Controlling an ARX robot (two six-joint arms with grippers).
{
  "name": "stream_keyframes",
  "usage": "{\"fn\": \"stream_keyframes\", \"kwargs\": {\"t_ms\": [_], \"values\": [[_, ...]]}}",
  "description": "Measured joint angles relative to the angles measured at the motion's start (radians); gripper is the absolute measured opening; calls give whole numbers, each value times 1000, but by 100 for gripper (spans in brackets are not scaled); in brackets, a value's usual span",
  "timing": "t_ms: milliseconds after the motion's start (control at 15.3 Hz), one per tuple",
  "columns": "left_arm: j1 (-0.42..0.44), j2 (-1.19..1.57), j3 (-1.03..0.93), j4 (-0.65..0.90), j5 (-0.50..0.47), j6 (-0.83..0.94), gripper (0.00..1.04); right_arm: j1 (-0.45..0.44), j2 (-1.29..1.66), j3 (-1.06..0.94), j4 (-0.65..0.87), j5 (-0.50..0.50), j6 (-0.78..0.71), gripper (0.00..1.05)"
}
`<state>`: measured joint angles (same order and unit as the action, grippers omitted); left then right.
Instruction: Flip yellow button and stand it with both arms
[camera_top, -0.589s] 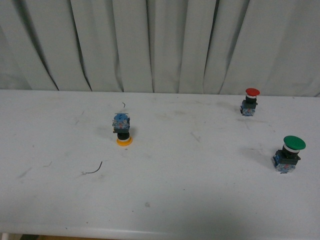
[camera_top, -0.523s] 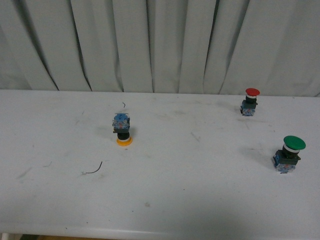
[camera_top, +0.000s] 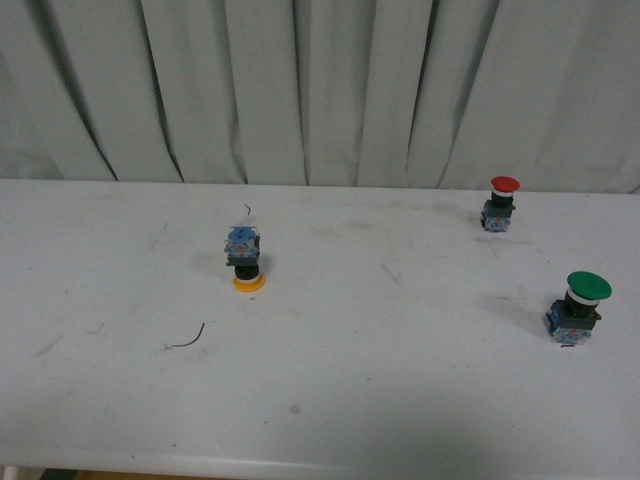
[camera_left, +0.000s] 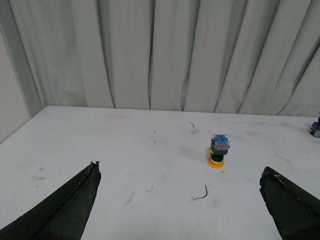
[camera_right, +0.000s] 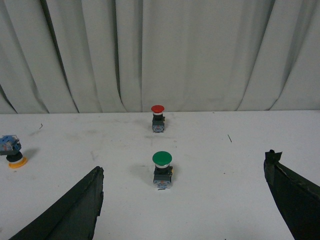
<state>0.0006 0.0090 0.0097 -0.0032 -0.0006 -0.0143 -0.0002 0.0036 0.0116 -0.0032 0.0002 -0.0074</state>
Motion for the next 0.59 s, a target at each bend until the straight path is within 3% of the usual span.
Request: {"fn": "stream_keyframes", "kwargs": {"t_ms": [589], "values": [[0,0,0,0,0,0,98,0,0,0,0,0,0,98]]}}
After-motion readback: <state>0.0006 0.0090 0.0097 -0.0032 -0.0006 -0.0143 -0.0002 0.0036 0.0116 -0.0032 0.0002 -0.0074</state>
